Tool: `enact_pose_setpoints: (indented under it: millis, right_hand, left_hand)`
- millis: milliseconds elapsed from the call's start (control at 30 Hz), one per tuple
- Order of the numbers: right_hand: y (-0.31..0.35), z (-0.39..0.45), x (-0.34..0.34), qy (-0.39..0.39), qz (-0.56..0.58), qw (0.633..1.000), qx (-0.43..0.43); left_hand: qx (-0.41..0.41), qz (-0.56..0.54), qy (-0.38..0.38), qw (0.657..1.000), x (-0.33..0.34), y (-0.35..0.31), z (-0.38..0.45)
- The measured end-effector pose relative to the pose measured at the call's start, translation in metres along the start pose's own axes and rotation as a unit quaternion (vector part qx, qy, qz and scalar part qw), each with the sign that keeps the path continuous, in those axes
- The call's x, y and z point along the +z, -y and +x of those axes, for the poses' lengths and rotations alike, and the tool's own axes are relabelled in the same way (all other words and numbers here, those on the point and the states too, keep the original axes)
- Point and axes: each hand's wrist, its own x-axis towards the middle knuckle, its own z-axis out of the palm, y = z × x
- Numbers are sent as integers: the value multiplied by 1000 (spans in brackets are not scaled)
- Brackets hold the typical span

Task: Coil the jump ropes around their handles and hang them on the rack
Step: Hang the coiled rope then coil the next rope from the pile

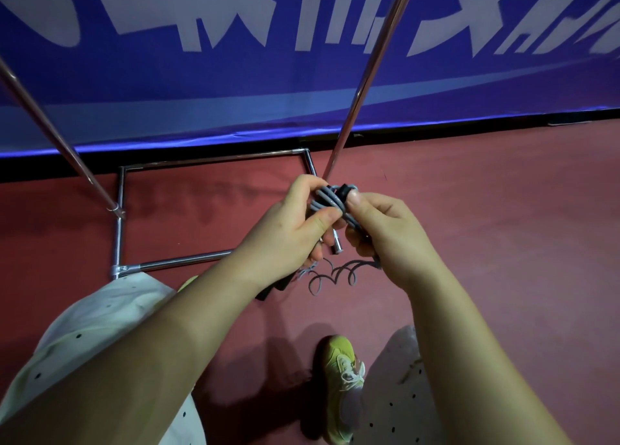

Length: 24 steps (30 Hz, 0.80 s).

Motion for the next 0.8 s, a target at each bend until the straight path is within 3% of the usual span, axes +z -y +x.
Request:
enact_pose_setpoints:
  millis: [200, 400, 500, 600, 800]
  right_hand:
    - [-8, -3, -2, -10, -21, 1000, 12]
    - [-13, 26, 0, -55, -33, 997, -44]
    - [-20, 37, -4, -98, 0, 995, -32]
    - [-23, 40, -12, -125, 28, 992, -8]
    - [-25, 41, -16, -107, 60, 992, 24]
  left_hand:
    - [-2, 33, 43, 999, 0, 3, 3]
    - [-89, -94, 43, 991, 0, 2, 20]
    - [-199, -245, 107, 943, -6, 3, 23]
    - [-251, -274, 188, 909, 0, 5, 16]
    - [-239, -270, 138, 922, 10, 3, 23]
